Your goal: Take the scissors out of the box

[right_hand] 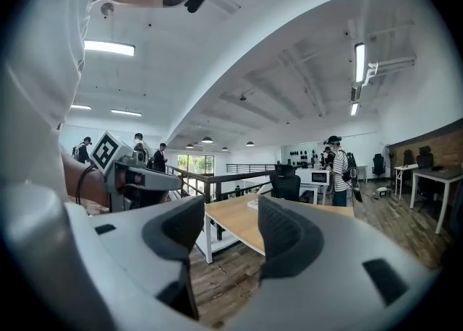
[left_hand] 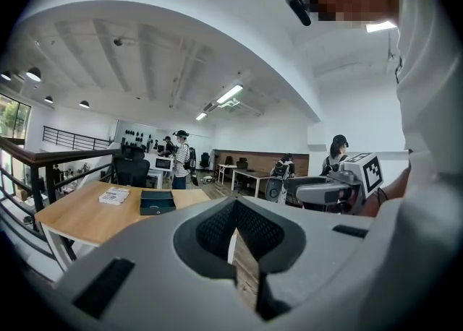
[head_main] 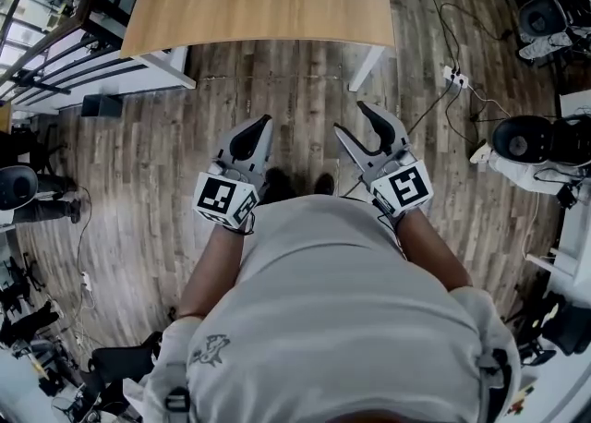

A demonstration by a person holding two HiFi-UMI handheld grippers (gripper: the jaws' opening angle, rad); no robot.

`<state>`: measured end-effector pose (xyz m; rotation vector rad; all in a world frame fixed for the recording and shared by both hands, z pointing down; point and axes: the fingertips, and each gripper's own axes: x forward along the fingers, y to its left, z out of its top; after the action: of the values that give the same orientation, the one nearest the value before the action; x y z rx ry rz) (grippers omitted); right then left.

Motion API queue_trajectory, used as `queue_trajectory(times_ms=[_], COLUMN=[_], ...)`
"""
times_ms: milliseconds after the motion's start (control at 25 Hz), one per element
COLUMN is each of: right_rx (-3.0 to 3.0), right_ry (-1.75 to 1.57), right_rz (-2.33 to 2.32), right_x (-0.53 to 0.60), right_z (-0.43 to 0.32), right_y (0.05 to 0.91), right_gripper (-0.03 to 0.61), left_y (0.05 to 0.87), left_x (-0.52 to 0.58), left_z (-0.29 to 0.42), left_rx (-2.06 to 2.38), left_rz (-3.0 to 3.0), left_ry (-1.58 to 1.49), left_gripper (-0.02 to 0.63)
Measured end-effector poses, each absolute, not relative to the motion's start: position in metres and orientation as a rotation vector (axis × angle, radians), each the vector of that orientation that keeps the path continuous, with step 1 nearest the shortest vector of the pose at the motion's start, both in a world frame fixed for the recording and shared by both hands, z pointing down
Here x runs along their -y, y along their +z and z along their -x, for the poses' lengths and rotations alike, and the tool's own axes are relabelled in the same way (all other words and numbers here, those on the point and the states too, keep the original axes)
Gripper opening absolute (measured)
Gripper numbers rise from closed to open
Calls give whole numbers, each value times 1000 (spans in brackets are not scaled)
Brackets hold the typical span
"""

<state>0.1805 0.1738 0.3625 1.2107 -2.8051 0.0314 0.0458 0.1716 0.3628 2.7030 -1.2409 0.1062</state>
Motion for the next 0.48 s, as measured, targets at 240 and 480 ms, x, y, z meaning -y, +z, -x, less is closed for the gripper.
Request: queue_trajectory(times_ms=[240, 480], right_rx=[2795, 2768], right_ry=[45, 38], right_rz=[-1221, -1218], right_x=[-145, -111], right_z=[-182, -168], right_y=[370, 372], right_gripper=[239, 239], left_y=[366, 364], left_x=[-139, -91], left_z=[-49, -44], left_rx=[1225, 1176], left_rz=[-2708, -2739], left_ry=[101, 74], left_gripper=[5, 5])
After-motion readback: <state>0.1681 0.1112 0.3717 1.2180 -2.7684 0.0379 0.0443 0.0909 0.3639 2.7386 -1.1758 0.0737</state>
